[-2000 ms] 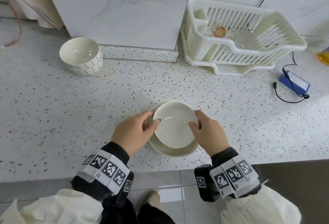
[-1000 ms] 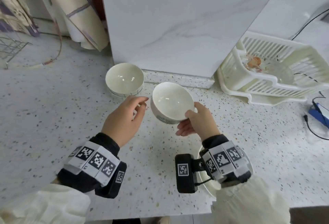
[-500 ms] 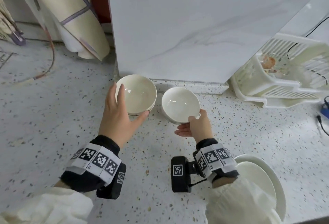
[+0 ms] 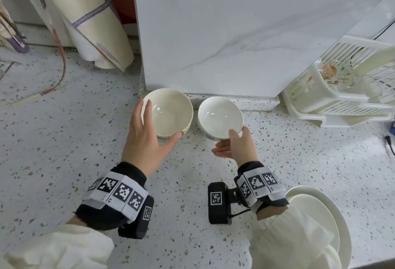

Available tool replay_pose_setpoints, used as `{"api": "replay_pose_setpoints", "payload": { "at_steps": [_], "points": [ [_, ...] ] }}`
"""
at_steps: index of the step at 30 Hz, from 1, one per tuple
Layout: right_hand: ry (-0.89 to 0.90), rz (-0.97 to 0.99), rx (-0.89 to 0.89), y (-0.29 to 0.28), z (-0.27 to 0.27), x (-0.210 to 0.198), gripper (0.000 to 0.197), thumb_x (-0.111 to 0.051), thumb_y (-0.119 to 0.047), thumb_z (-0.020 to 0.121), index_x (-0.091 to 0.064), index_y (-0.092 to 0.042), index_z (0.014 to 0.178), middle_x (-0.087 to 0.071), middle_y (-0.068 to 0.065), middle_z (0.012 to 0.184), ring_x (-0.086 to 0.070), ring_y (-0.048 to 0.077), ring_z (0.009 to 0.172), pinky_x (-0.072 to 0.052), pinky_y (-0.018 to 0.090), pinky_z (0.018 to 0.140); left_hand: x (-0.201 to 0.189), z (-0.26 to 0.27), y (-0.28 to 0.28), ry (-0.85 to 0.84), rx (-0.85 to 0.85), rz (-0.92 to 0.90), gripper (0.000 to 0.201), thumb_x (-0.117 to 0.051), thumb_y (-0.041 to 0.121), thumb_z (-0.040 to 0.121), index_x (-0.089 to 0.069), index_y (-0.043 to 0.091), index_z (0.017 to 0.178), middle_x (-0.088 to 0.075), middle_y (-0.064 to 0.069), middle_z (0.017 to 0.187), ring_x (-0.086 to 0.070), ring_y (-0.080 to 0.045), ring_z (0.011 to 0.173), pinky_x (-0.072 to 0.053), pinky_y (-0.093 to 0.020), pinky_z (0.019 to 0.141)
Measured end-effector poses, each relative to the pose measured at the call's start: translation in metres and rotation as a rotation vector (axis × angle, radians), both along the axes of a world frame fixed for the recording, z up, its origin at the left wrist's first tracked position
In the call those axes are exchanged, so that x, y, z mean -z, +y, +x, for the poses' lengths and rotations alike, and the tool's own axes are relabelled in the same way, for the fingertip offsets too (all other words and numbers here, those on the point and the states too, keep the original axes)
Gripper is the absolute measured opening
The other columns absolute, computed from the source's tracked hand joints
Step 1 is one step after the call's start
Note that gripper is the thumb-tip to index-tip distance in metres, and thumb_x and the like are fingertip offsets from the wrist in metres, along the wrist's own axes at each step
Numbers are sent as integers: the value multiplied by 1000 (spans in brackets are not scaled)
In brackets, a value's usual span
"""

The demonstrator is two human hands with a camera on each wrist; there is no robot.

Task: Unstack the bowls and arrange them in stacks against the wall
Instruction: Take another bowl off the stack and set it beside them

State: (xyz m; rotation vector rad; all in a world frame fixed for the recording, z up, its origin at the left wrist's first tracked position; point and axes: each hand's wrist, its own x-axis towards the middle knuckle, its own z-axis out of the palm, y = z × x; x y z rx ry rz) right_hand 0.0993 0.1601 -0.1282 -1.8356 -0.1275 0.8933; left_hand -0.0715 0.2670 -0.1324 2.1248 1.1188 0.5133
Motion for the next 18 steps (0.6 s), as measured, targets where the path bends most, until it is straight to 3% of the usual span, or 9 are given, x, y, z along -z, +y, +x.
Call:
{"api": "replay_pose_setpoints", "payload": {
  "at_steps": [7,10,13,18],
  "points": [
    [-12,7,-110,-22,-4,-20,59,-36,-9,93,-10,-18,145,-60,12,74,-62,22,56,-57,28,55,-5,-4,-11,1,-23,36,81,-63,29,80,-14,8,141,-19,-17,147,-27,-33,134,-43,-47,98],
    [-111,11,-258,-46,-4,-39,48,-39,-9,93,-28,-12,140,-62,9,80,-63,21,63,-57,31,67,-10,-7,-24,0,-50,72,74,-59,22,82,-16,6,140,-21,-19,145,-31,-33,131,-45,-47,97],
    [-225,-13,-338,-77,2,-54,33,-41,-10,92,-52,-9,123,-63,5,82,-63,18,67,-56,28,71,-16,-7,-47,0,-58,85,69,-57,19,84,-18,8,139,-23,-18,144,-32,-31,131,-41,-43,99],
    [-395,-109,-380,-141,22,-60,26,-42,-12,91,-62,-14,109,-66,4,89,-63,18,82,-51,28,80,-23,5,-103,7,9,58,53,-51,20,87,-31,12,134,-33,-12,140,-39,-26,125,-42,-39,92]
  ]
}}
